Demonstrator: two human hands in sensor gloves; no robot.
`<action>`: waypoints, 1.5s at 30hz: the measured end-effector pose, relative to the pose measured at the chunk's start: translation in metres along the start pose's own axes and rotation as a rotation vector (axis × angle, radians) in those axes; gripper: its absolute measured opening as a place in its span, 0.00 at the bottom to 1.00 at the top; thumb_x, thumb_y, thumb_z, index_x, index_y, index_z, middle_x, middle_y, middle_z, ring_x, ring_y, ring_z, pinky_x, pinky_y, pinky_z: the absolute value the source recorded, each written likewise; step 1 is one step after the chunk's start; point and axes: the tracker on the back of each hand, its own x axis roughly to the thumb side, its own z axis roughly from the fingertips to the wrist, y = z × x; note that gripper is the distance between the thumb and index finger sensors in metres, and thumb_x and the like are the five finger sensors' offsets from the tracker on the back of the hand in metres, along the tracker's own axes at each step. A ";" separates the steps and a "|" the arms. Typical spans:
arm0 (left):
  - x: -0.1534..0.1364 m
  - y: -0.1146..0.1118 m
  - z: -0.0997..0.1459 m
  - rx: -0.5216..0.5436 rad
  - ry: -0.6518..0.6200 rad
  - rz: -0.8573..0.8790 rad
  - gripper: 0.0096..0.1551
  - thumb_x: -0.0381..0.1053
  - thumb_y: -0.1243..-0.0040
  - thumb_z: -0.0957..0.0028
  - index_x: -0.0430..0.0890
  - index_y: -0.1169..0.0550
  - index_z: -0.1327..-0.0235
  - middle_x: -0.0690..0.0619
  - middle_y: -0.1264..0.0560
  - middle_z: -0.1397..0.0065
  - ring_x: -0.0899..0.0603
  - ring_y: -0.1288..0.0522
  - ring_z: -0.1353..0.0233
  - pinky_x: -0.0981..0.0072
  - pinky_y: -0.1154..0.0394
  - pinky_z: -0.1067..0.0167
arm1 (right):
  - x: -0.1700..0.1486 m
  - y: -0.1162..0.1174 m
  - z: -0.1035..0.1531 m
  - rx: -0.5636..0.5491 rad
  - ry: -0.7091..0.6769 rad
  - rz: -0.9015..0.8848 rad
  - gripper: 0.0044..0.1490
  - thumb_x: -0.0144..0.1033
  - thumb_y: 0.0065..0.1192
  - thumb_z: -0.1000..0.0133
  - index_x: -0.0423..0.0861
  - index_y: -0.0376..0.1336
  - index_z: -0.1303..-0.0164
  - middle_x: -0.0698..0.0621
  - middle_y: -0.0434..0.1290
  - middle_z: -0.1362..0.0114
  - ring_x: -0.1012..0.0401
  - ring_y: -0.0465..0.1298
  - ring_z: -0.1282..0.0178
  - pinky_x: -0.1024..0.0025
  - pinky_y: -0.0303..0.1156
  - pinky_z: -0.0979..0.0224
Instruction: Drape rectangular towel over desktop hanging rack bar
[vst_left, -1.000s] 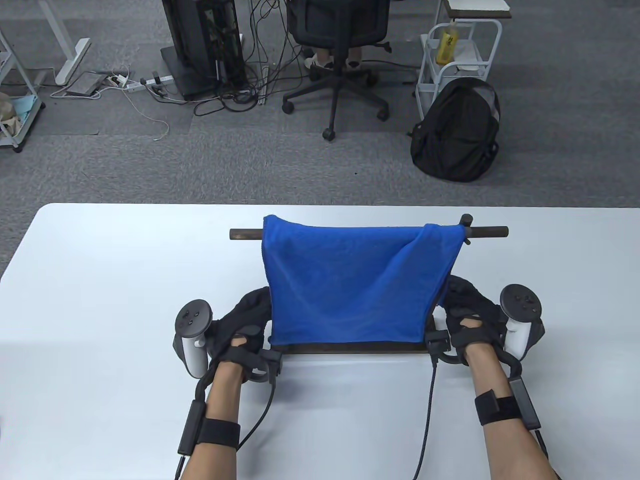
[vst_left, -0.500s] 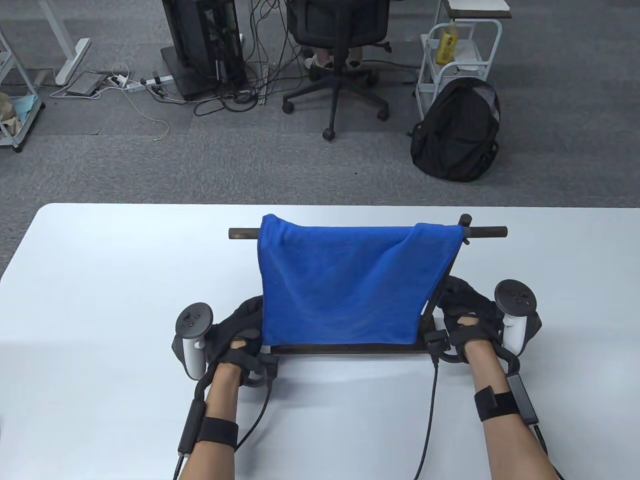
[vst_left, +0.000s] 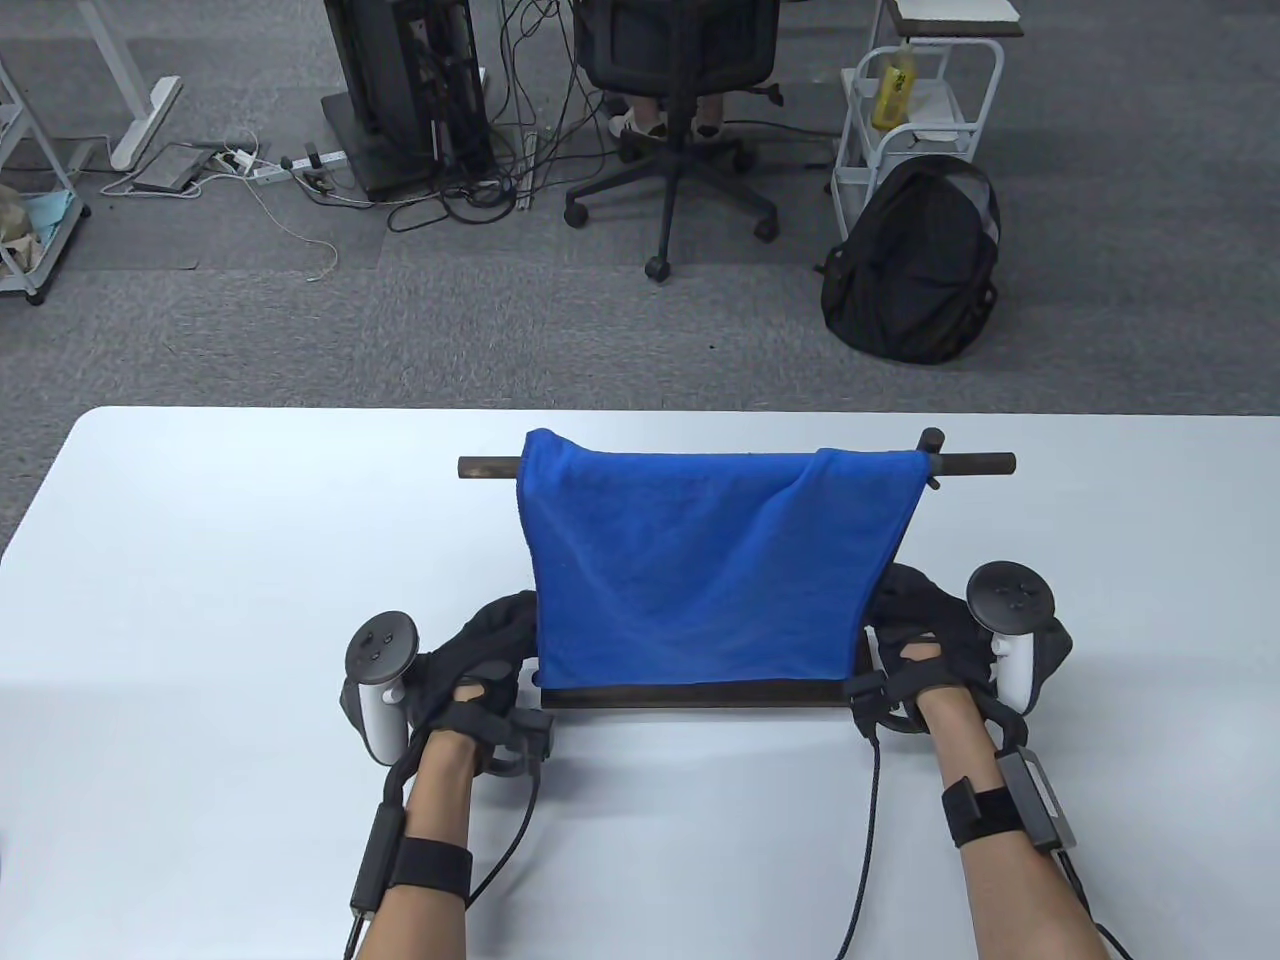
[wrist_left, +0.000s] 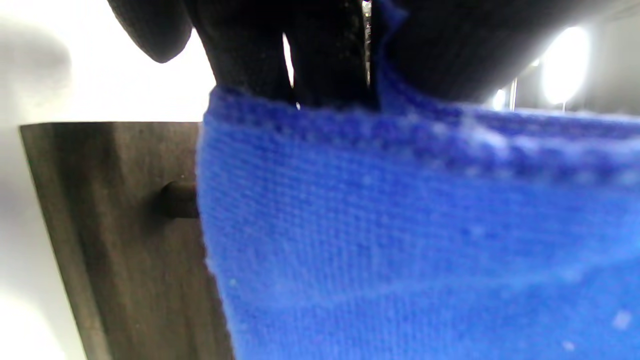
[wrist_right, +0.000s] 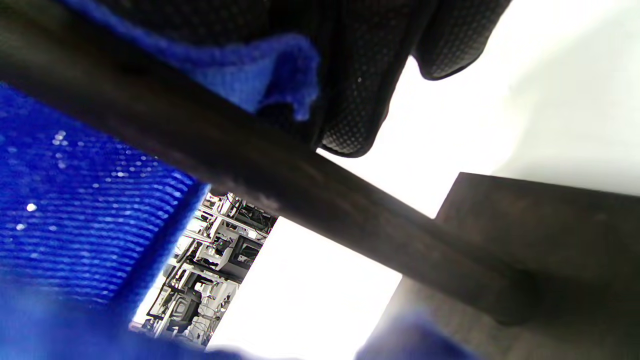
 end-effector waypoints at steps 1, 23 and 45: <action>0.000 0.000 0.000 0.001 -0.007 0.001 0.18 0.57 0.31 0.52 0.62 0.15 0.48 0.56 0.17 0.39 0.40 0.16 0.34 0.34 0.34 0.30 | 0.000 -0.001 0.000 0.000 0.003 0.000 0.25 0.40 0.75 0.54 0.49 0.74 0.45 0.52 0.86 0.48 0.55 0.86 0.38 0.49 0.71 0.31; 0.186 0.033 0.154 0.817 -0.779 -0.582 0.24 0.65 0.41 0.48 0.65 0.21 0.38 0.57 0.26 0.24 0.40 0.25 0.22 0.36 0.37 0.26 | 0.146 -0.130 0.125 -0.587 -0.566 -0.012 0.40 0.55 0.62 0.47 0.53 0.56 0.24 0.51 0.59 0.14 0.43 0.55 0.13 0.37 0.52 0.22; 0.219 -0.059 0.144 0.668 -0.828 -1.161 0.37 0.69 0.49 0.48 0.64 0.35 0.22 0.61 0.37 0.13 0.37 0.43 0.11 0.27 0.52 0.25 | 0.189 -0.054 0.164 -0.580 -0.796 0.630 0.41 0.60 0.57 0.48 0.59 0.56 0.24 0.59 0.57 0.12 0.47 0.43 0.10 0.30 0.38 0.23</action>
